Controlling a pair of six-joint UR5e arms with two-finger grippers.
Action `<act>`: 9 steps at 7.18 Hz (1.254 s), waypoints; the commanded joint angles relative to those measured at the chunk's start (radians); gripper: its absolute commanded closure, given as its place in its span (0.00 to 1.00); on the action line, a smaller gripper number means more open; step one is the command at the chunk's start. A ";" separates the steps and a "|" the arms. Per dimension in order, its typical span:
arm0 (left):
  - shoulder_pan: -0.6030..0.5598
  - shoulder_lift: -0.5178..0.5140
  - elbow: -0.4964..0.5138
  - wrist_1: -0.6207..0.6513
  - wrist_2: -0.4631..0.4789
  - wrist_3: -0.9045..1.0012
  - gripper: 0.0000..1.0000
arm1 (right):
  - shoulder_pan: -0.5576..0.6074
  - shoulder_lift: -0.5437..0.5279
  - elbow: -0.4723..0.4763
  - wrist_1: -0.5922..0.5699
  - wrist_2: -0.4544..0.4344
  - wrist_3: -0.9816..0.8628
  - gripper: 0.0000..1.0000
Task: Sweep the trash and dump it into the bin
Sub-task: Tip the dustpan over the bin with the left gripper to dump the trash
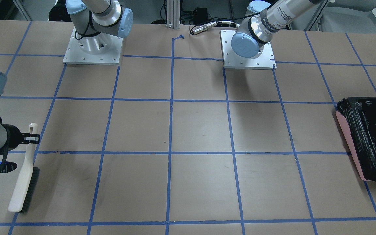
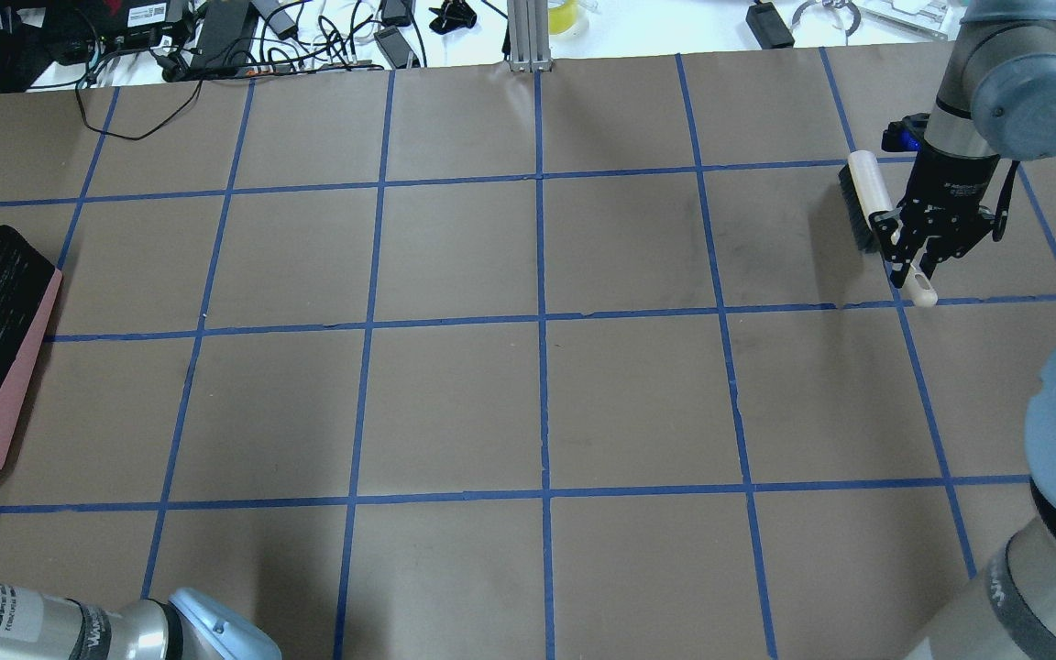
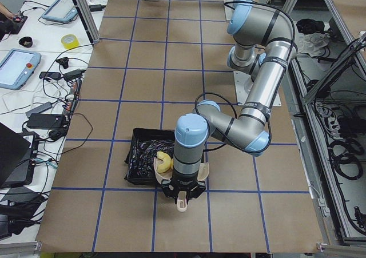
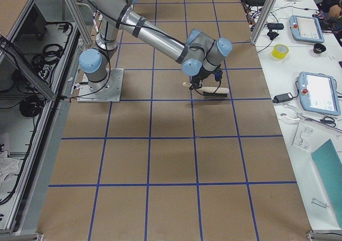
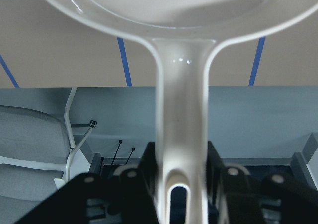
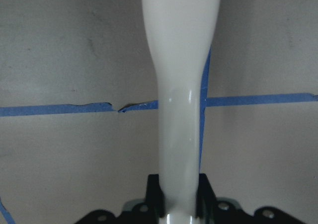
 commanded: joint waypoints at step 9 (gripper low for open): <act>-0.190 0.114 -0.225 0.499 0.209 0.059 1.00 | 0.000 -0.045 0.012 -0.045 0.018 0.001 0.00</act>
